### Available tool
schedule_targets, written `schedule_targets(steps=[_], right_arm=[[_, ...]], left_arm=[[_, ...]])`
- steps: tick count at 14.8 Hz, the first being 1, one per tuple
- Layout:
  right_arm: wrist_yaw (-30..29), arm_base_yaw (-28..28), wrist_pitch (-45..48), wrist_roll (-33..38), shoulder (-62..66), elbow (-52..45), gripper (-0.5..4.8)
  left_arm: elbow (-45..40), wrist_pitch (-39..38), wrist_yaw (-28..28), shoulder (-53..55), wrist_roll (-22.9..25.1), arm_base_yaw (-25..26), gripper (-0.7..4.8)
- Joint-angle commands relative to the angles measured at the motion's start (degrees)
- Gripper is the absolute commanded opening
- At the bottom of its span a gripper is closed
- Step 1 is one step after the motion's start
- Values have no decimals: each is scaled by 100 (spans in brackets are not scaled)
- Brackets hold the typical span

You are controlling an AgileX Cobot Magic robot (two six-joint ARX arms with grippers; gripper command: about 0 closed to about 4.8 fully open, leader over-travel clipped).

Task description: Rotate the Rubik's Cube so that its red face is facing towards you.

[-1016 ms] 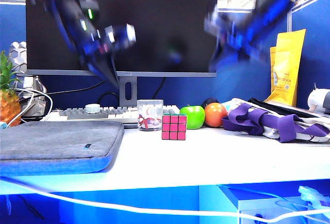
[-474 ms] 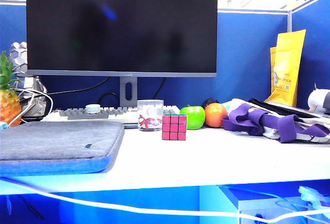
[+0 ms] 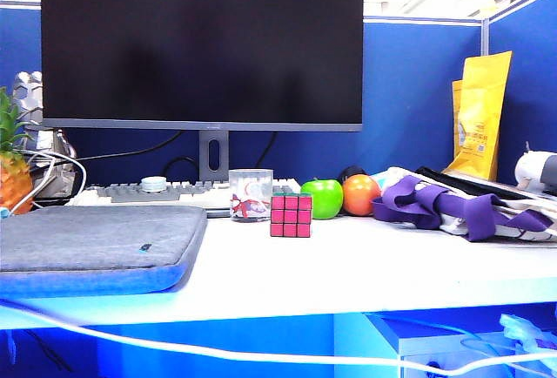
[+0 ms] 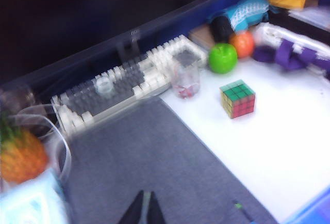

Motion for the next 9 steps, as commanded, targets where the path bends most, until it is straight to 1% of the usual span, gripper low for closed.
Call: schedule_targets(steps=[1, 2, 3, 4, 5, 6, 7, 8, 9], right_arm=[[356, 855, 2162, 527, -190, -1471, -6], [776, 1414, 2855, 450, -157, -1923, -6], [1471, 2090, 3276, 205, -116, -2315, -6], [2105, 2618, 3432, -96, -68, -2549, -6], [2599, 3130, 3523, -308, 11, -2726, -6], [2704, 3362, 3591, -350, 98, -2820, -6], [2715, 3464, 3593, -356, 201, -2879, -6], [2730, 3449, 3571, -369, 391, -2892, -6], [2734, 3432, 3646, -378, 577, -2892, -6]], left_arm=[[-916, 407, -188, -883, -743, -4, -5], [-1231, 758, -151, -1182, -822, -4, -5], [-1484, 1064, -170, -1416, -859, -4, -5], [-1685, 1222, -184, -1541, -826, -4, -5], [-1967, 1421, 90, -1567, -861, -4, -5], [-2214, 1545, 356, -1556, -861, -4, -5], [-2498, 1707, 538, -1556, -861, -4, -5], [-2855, 2050, 627, -1563, -1220, -4, -5], [-3010, 2288, 286, -1563, -1963, -4, -5]])
